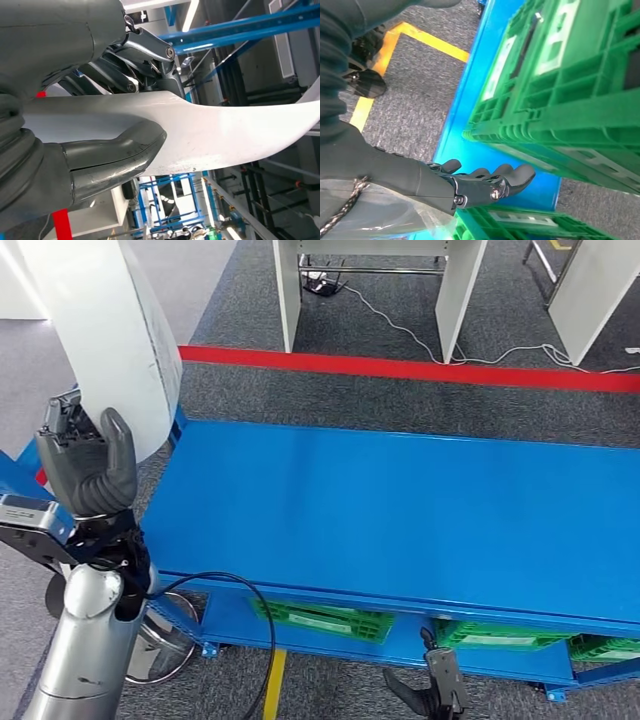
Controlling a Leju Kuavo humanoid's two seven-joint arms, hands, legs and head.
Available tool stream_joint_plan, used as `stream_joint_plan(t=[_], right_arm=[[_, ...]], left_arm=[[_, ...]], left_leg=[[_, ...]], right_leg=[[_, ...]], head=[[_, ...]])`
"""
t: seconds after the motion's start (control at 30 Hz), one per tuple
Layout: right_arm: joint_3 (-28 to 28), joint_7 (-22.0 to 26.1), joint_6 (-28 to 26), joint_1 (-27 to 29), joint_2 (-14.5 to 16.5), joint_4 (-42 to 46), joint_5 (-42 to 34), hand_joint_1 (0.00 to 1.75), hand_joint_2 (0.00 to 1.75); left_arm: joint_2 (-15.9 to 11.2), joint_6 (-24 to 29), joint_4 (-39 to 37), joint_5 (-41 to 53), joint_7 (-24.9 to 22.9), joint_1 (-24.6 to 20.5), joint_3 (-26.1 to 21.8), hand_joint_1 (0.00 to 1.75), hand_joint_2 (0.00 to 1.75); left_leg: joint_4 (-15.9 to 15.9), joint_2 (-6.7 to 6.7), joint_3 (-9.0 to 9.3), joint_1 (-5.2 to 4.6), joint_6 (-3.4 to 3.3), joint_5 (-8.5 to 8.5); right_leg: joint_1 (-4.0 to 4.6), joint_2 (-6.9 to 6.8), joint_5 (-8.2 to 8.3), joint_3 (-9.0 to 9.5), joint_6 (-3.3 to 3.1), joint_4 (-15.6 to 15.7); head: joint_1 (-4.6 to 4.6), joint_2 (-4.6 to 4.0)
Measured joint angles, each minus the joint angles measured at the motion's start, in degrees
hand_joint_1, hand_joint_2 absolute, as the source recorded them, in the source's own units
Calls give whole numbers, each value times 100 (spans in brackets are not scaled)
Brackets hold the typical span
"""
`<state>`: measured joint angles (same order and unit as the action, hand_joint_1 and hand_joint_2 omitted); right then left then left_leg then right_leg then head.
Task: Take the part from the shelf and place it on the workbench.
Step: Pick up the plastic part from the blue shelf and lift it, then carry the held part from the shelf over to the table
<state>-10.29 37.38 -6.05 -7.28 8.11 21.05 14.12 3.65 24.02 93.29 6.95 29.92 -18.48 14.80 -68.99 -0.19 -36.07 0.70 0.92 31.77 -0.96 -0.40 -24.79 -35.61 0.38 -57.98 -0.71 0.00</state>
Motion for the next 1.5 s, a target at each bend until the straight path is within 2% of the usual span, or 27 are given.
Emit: stream_joint_plan(t=[0.07,0.1,0.2,0.23,0.3,0.37,0.4,0.43,0.47,0.53,0.6,0.67,0.73,0.77,0.87,0.9,0.93,1.0,1.07,1.1,1.17,1.23,1.27,1.33,1.4,1.43,1.5], right_arm=[[-1,0,0,-4,0,2,1,0,175],[-2,0,0,-7,0,3,1,0,175],[-2,0,5,-3,0,4,2,0,175],[-2,0,7,5,0,4,2,0,175],[-1,0,9,21,0,4,1,0,175],[0,0,9,28,0,4,0,0,175],[0,0,9,32,0,4,-1,0,175],[0,0,10,36,0,4,-1,0,175],[0,0,10,38,0,4,-2,0,175],[-1,0,9,29,-1,6,-2,0,175],[-1,0,8,10,-2,13,-3,0,175],[-1,0,4,7,-2,20,-5,0,175],[-3,0,-2,23,0,21,-8,0,175],[-5,0,-4,27,1,21,-9,0,175],[-7,0,-4,31,0,23,-10,0,175],[-7,0,-5,36,0,23,-10,0,175],[-7,0,-7,39,0,23,-11,0,175],[-7,0,-15,39,0,23,-11,0,175],[-7,0,-25,35,2,23,-9,0,175],[-7,0,-28,32,3,23,-8,0,175],[-8,0,-37,26,4,22,-5,0,175],[-8,0,-46,32,3,22,-4,0,175],[-8,0,-50,36,3,22,-3,0,175],[-7,0,-56,37,2,22,-3,0,175],[-7,0,-60,35,2,22,-2,0,175],[-7,0,-62,36,2,22,-2,0,175],[-7,0,-64,34,2,22,-2,0,175]], left_arm=[[-1,-2,16,-4,-4,-16,2,175,175],[-6,-12,24,-8,-17,-24,4,175,175],[-49,-75,27,13,-108,-26,11,175,175],[-65,-94,26,37,-143,-27,17,175,175],[-85,-121,23,87,-201,-32,40,175,175],[-102,-152,17,134,-247,-22,67,175,175],[-111,-168,12,152,-262,-12,83,175,175],[-120,-180,6,167,-272,-3,100,175,175],[-128,-188,0,175,-277,3,115,175,175],[-144,-193,-9,187,-279,9,135,175,175],[-156,-195,-11,201,-283,4,143,175,175],[-163,-195,-11,211,-291,2,151,175,175],[-170,-190,-13,224,-305,9,162,175,175],[-175,-186,-14,236,-315,13,165,175,175],[-195,-167,-21,271,-337,21,169,175,175],[-203,-157,-25,276,-337,24,170,175,175],[-212,-142,-28,278,-338,26,170,175,175],[-229,-102,-31,278,-339,26,170,175,175],[-243,-56,-31,278,-338,9,165,175,175],[-250,-34,-31,278,-337,-5,157,175,175],[-274,3,-31,278,-333,-29,133,175,175],[-302,28,-31,276,-330,-40,99,175,175],[-312,33,-31,274,-329,-45,84,175,175],[-325,48,-31,270,-328,-54,51,175,175],[-337,71,-31,269,-328,-53,13,175,175],[-343,84,-31,268,-328,-50,-1,175,175],[-355,107,-31,267,-328,-44,-16,175,175]], left_leg=[[732,-4,456,-7,-37,-168],[934,-7,562,-17,-63,-201],[1010,-5,525,-42,-175,-290],[1024,4,487,-37,-220,-348],[1058,22,368,-18,-301,-476],[1055,26,217,-29,-333,-585],[1053,27,140,-37,-333,-641],[1051,28,63,-46,-332,-698],[1048,28,-8,-53,-327,-752],[1043,26,-118,-62,-304,-849],[1035,25,-184,-77,-255,-939],[1046,30,-209,-78,-189,-1032],[1040,27,-238,-64,-119,-1032],[957,24,-274,-58,-86,-894],[68,21,-479,-36,-5,-73],[-284,21,-527,-33,11,95],[-505,21,-517,-32,16,125],[-371,21,-247,-34,-6,-101],[358,19,280,-47,-76,-284],[716,18,502,-59,-113,-279],[1073,14,676,-92,-172,-208],[1139,20,624,-89,-226,-290],[1162,26,580,-76,-264,-352],[1191,41,457,-51,-324,-487],[1185,42,296,-52,-345,-611],[1181,43,212,-52,-341,-675],[1168,42,45,-47,-316,-798]], right_leg=[[13,3,61,-70,59,-26],[20,3,94,-94,93,-33],[7,4,198,-144,197,-12],[-2,10,147,-191,225,-42],[-12,23,-236,-362,266,-390],[-10,28,-773,-563,291,-1112],[-9,28,-912,-614,296,-1437],[-8,29,-923,-590,293,-1614],[-5,29,-819,-470,281,-1595],[10,31,-552,39,232,-1000],[33,37,-556,597,190,-212],[58,43,-641,774,156,124],[51,30,-569,697,65,148],[43,19,-511,668,11,155],[37,4,-321,503,-78,150],[42,3,-267,424,-81,137],[45,2,-218,342,-81,118],[53,1,-137,184,-68,68],[66,2,-73,65,-38,15],[70,2,-37,24,-11,-1],[65,0,55,-33,66,-2],[55,5,105,-73,141,13],[53,12,9,-122,173,-42],[38,25,-471,-286,223,-479],[29,26,-944,-460,270,-1206],[26,26,-998,-481,288,-1471],[19,26,-747,-270,308,-1460]], head=[[4,0],[7,0],[9,0],[12,0],[23,0],[32,0],[33,0],[32,0],[33,0],[33,0],[28,0],[24,-1],[25,-1],[16,0],[-11,-1],[-13,-1],[-12,-1],[-14,-1],[-12,0],[-10,0],[-7,0],[-10,-1],[-3,-1],[15,-1],[29,0],[28,0],[29,0]])
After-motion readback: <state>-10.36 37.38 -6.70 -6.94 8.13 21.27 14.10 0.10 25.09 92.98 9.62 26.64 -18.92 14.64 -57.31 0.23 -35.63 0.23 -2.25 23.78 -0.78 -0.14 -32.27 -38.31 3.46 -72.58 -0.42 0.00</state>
